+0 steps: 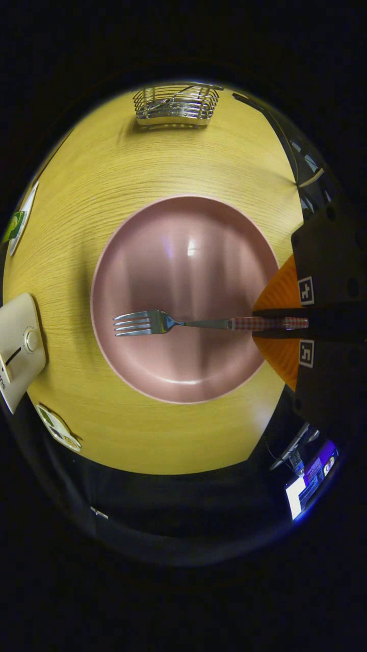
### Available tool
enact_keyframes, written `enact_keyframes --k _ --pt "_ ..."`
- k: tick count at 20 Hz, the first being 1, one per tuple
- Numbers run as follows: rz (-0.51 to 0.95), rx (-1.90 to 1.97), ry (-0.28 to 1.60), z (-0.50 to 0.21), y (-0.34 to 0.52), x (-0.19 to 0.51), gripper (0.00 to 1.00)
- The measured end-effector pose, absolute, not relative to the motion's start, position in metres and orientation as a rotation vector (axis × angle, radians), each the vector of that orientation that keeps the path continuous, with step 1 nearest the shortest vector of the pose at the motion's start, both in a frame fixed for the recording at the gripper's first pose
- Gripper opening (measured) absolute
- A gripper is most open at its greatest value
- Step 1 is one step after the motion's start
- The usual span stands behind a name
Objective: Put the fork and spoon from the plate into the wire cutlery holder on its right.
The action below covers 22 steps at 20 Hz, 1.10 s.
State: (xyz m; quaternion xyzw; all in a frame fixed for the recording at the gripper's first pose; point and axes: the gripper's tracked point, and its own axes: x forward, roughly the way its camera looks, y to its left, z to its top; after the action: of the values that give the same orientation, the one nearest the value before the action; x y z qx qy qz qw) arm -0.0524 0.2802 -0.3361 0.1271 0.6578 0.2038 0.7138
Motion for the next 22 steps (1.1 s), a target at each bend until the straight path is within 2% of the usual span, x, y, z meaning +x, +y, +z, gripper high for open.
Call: enact_keyframes --k 6,12,22 --pt "0.564 0.216 1.400 -0.269 0.220 -0.051 0.10" --pt "0.579 0.116 1.373 -0.219 0.125 -0.047 0.10" --pt "0.543 -0.169 1.661 -0.217 -0.024 -0.048 0.10"
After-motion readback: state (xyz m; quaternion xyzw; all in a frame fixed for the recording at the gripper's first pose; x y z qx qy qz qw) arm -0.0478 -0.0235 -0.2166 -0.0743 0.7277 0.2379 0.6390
